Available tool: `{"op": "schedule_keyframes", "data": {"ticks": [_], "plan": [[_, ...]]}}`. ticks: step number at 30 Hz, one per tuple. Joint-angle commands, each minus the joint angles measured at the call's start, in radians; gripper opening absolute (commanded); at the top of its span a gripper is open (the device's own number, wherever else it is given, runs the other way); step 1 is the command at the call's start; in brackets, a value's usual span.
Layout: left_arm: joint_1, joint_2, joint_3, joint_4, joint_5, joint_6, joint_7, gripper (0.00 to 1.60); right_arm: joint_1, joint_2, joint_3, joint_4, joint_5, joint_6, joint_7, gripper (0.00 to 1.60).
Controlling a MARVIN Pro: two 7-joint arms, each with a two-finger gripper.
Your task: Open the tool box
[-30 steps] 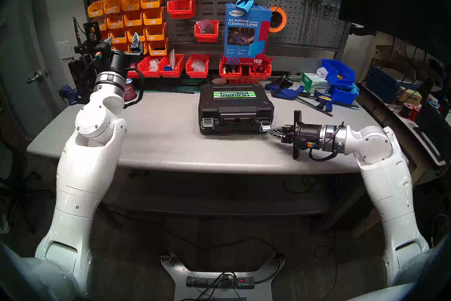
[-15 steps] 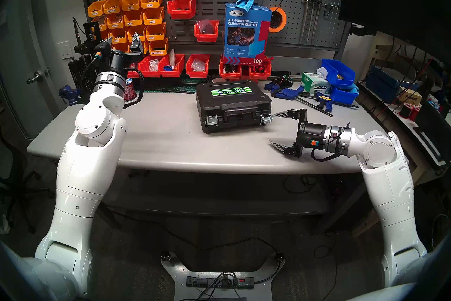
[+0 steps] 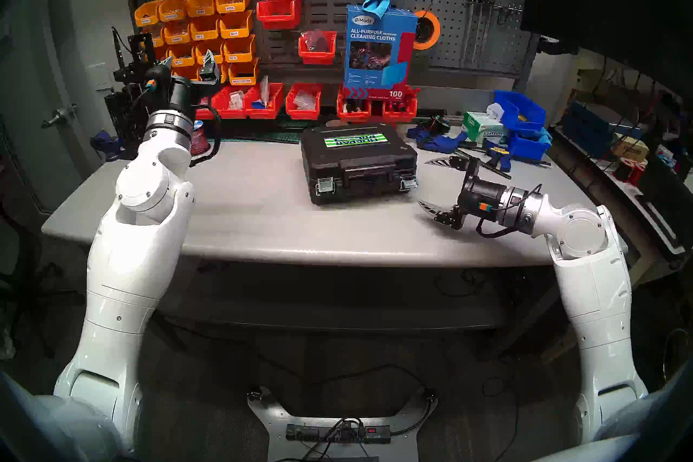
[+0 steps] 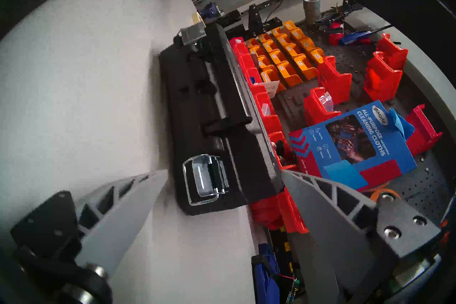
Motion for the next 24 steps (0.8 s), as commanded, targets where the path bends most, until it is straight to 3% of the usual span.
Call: {"op": "schedule_keyframes", "data": {"ticks": [1,3,6,24], "plan": [[-0.011,-0.002,-0.001,-0.009,-0.001,-0.002,0.001,1.6,0.013,-0.086,0.015,-0.007,-0.054,0.046,-0.099,1.6],[0.005,0.006,-0.004,-0.019,-0.015,-0.005,-0.019,1.6,0.016,-0.13,0.036,0.002,-0.066,0.07,-0.138,1.6],[0.018,0.007,-0.007,-0.031,-0.014,-0.001,-0.017,1.6,0.019,-0.142,0.037,0.007,-0.102,0.081,-0.183,1.6],[0.036,0.008,0.003,-0.041,-0.006,0.021,0.007,1.6,0.109,-0.108,0.107,0.087,-0.168,0.059,-0.263,1.6]]}}
